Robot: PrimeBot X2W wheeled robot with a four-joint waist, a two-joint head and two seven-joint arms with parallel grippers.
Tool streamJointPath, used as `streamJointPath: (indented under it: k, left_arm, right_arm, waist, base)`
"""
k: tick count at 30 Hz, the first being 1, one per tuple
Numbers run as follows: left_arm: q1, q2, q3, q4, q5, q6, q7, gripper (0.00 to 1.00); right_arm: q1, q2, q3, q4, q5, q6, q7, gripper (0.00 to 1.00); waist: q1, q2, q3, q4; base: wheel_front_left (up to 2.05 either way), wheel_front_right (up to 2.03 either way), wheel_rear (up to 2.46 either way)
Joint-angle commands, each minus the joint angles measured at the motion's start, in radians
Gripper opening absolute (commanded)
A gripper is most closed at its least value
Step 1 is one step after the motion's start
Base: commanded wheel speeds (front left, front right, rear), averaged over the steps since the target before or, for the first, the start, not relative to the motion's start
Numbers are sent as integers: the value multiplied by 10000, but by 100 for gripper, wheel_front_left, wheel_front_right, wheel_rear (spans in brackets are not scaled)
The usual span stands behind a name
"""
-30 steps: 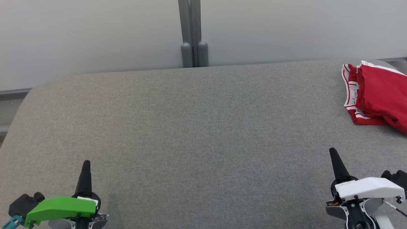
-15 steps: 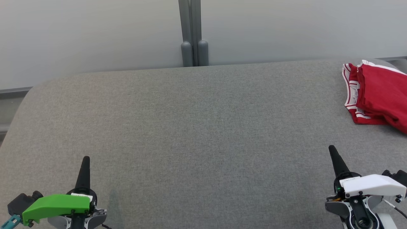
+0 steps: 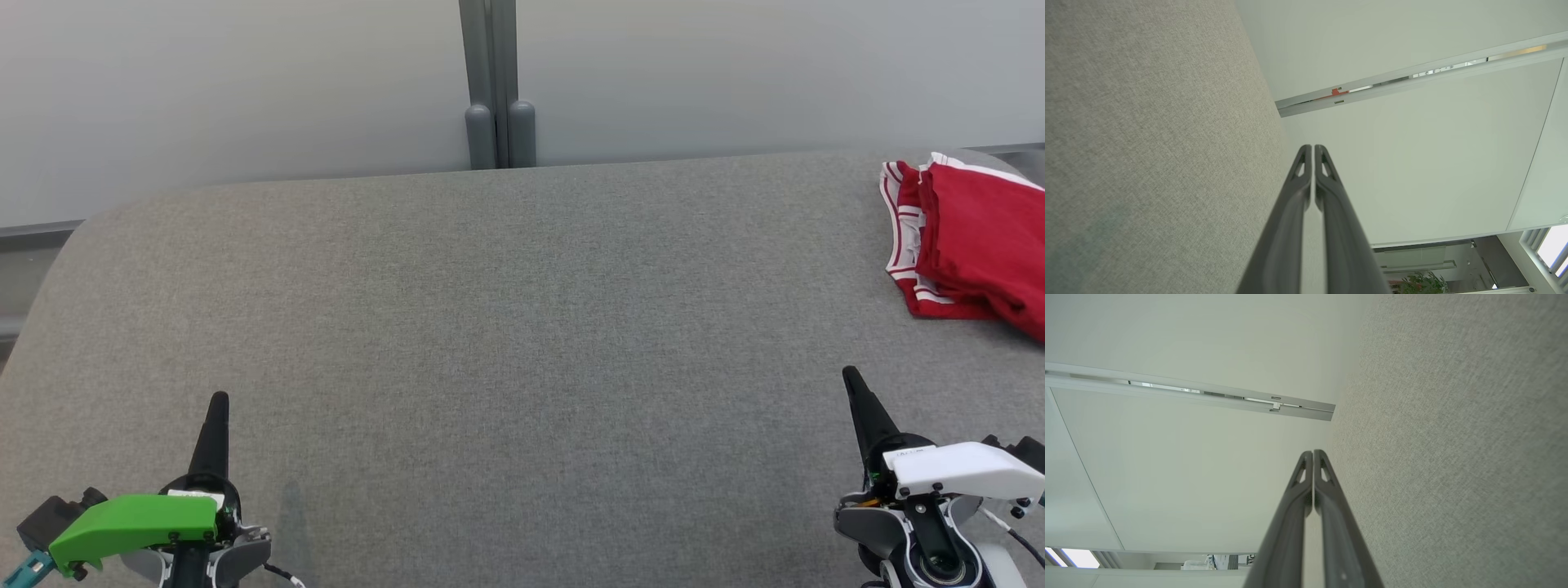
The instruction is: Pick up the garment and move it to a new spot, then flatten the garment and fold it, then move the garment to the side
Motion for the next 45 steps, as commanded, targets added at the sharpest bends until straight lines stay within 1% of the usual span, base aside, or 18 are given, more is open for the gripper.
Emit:
streamJointPath:
  k: [1,29,45]
  left_arm:
    - [-213,-17,60,-12,-203,-88,76,0]
    - [-424,-182,338,67,-2013,-282,534,0]
    - [-419,-180,337,66,-2002,-286,556,0]
  right_arm:
    - [-197,-4,-47,-5,210,2,81,0]
    - [-407,48,-231,156,2157,2,587,0]
    - [-401,57,-240,157,2186,2,592,0]
  waist:
    - [0,0,4,1]
    - [0,0,82,21]
    - [0,0,85,22]
  base:
    - [0,0,0]
    - [0,0,0]
    - [0,0,0]
